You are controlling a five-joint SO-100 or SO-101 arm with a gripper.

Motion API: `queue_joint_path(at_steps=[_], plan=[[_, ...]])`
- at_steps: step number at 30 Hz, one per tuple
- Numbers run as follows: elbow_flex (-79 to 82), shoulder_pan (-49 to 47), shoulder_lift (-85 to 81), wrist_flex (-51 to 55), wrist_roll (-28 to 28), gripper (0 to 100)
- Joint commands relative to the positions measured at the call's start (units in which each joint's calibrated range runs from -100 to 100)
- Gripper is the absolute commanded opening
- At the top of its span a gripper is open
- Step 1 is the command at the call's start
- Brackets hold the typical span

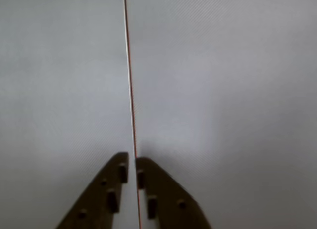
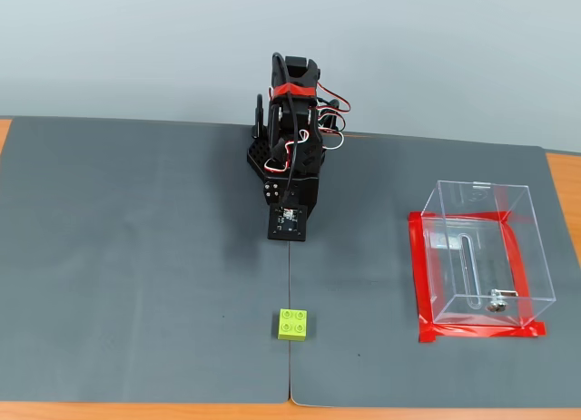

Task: Pick the green lego block and place it into the transparent box

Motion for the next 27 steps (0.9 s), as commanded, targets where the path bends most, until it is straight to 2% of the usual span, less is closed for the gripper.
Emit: queue_joint_path(at_steps=[1, 27], plan=[[-3.8, 0.0, 0.0, 0.3, 0.1, 2], [-3.8, -0.2, 0.0, 0.3, 0.1, 2]])
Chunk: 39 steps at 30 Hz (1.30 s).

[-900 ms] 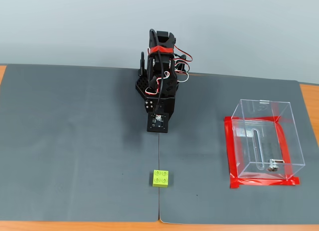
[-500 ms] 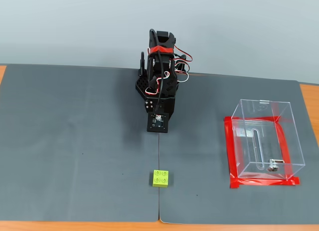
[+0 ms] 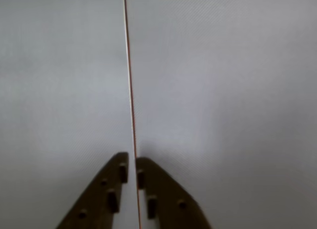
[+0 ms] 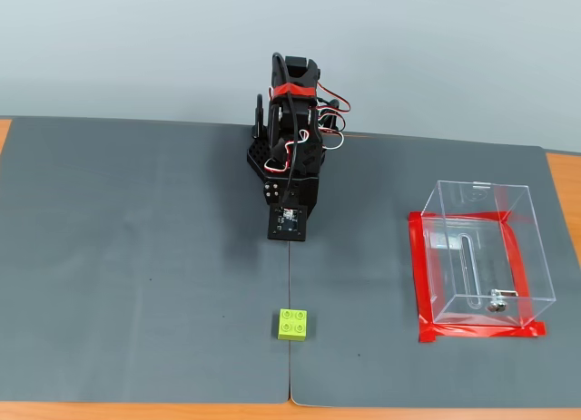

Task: Pick the green lego block and place it into the transparent box

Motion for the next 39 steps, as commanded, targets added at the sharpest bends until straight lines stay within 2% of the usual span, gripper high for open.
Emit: queue_joint_path(at_steps=[1, 39], plan=[[-3.8, -0.2, 0.0, 0.3, 0.1, 2], [-3.8, -0.2, 0.0, 0.3, 0.1, 2]])
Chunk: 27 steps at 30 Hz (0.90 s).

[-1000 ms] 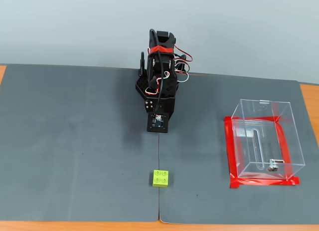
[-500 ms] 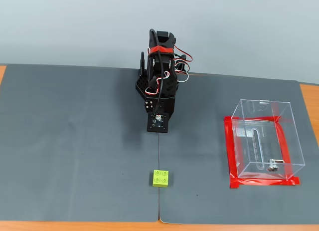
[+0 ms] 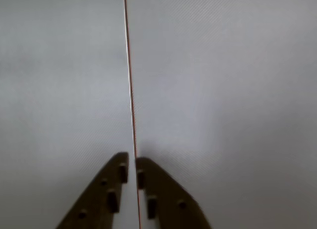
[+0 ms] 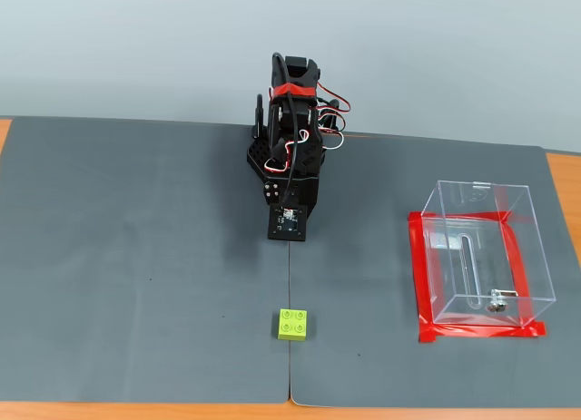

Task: Pick the green lego block and place it into the transparent box

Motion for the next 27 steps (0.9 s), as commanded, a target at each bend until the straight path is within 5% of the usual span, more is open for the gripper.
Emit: queue_joint_path(at_steps=[1, 27], plan=[[-3.8, -0.2, 0.0, 0.3, 0.1, 2], [-4.0, -0.3, 0.4, -0.3, 0.3, 2]])
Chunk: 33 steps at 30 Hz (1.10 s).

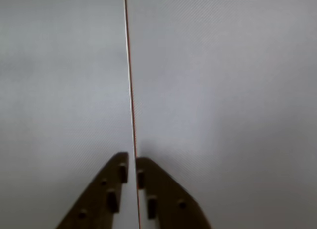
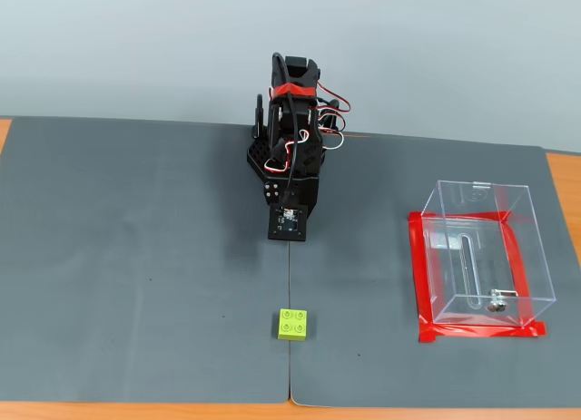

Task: Pick the green lego block and place it into the transparent box

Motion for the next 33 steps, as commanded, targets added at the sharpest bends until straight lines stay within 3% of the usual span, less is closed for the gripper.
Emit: queue_joint_path(at_steps=[1, 5, 24, 33], plan=[[-4.2, -0.3, 0.4, -0.4, 0.2, 2], [-7.4, -0.3, 3.6, -0.5, 0.2, 2], [-42.6, -0.3, 55.1, -15.8, -0.3, 2], [-56.3, -0.3, 69.4, -16.3, -0.4, 2]])
